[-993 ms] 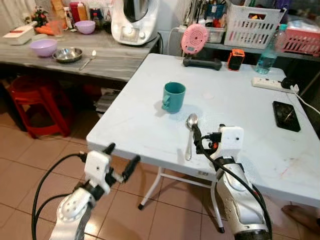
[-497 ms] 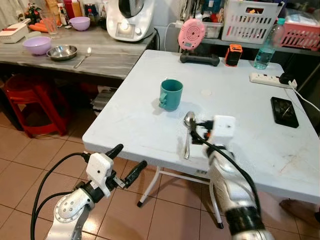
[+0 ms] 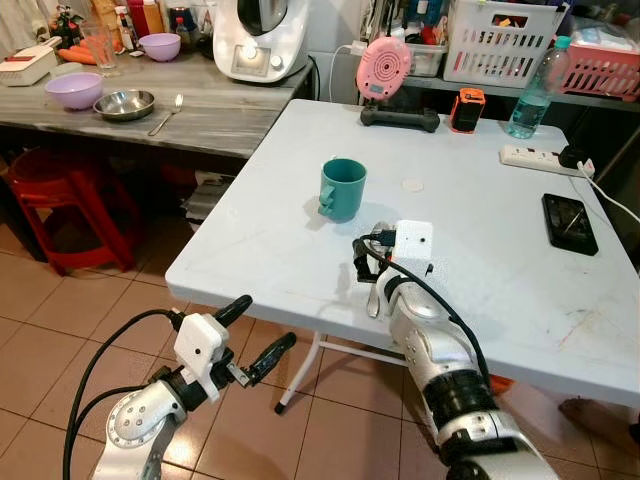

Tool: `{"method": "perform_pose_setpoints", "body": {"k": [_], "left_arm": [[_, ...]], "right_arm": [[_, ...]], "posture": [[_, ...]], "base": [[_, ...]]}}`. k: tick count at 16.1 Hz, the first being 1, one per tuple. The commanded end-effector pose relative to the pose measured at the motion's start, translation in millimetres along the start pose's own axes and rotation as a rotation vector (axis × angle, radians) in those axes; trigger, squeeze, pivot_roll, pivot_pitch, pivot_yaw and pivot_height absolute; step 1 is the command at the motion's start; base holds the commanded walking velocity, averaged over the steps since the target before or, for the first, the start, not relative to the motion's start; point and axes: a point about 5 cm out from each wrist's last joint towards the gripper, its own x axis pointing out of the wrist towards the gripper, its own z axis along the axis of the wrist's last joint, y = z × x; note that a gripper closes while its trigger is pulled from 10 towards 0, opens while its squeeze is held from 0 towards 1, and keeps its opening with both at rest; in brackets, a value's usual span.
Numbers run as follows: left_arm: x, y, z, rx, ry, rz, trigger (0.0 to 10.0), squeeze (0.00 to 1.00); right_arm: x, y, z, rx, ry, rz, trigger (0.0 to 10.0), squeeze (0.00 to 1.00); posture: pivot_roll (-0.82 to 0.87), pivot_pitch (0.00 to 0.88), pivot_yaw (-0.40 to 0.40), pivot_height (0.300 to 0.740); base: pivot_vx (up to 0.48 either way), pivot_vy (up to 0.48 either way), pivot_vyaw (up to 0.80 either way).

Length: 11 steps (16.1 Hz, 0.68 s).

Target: Setting the table

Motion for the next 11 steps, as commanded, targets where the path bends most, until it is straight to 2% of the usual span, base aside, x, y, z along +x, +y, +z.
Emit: {"method": "perform_pose_setpoints", "body": {"k": [1,6,11], "left_arm": [[5.4,-1.6,6,0.016,-0.018,-0.017,10.0,0.0],[13.4,-9.1,17,0.024,-0.046,-0.054,10.0,0.0],[17.8,-8.1,29,0.035,-0.06,-0.064,10.0,0.0]], "right_arm": [[2.0,-2.2,-4,0.018,0.037,-0.019,10.0,0.0],[7.1,-10.1,-14,0.026,0.101,-0.031,9.9,0.0],[14.8,-3.5,-4,-0.04,0.103,0.004,10.0,0.0]], "posture": [[0.03,0.0,-0.023,0.74],[0.03,0.0,-0.018,0.74],[0.03,0.0,-0.012,0.74]], "base": [[0.0,0.0,0.0],[0.0,0.0,0.0],[0.0,0.0,0.0]]}}
